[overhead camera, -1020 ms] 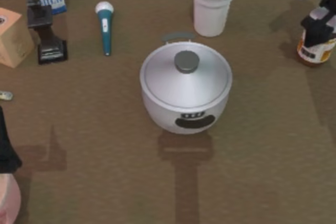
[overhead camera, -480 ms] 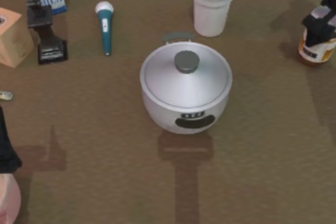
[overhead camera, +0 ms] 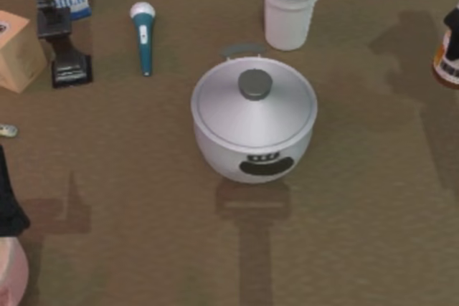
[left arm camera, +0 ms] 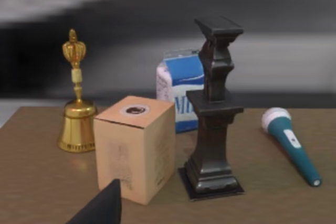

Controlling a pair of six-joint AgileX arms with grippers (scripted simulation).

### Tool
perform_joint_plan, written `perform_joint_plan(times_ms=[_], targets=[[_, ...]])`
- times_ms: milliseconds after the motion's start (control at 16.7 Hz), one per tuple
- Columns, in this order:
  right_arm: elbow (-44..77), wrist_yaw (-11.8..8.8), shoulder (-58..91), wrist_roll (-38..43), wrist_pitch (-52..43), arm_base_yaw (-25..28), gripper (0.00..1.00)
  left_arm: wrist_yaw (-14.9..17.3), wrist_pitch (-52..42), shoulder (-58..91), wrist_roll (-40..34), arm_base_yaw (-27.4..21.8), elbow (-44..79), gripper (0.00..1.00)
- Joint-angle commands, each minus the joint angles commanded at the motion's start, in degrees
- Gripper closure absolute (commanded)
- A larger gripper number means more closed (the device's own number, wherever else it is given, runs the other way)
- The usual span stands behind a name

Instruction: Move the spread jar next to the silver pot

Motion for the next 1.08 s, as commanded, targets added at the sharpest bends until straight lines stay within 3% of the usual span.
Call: perform_joint_plan(times_ms=[240, 660, 840, 1080], targets=[[-6.3, -0.1, -6.1, -0.1, -0.1, 0.2, 1.0, 0.0, 0.0, 0.0, 0.0, 0.0, 0.0, 0.0], [-6.9, 0.3, -6.1, 2.1, 0.4, 0.5, 1.0, 0.0, 0.0, 0.0, 0.0, 0.0, 0.0, 0.0], [-9.3, 1.7, -6.4, 9.3, 2.3, 2.8, 1.0, 0.0, 0.0, 0.0, 0.0, 0.0, 0.0, 0.0], [-13.6, 4.5, -7.7, 25.3, 6.6, 7.5, 1.0, 0.0, 0.0, 0.0, 0.0, 0.0, 0.0, 0.0]])
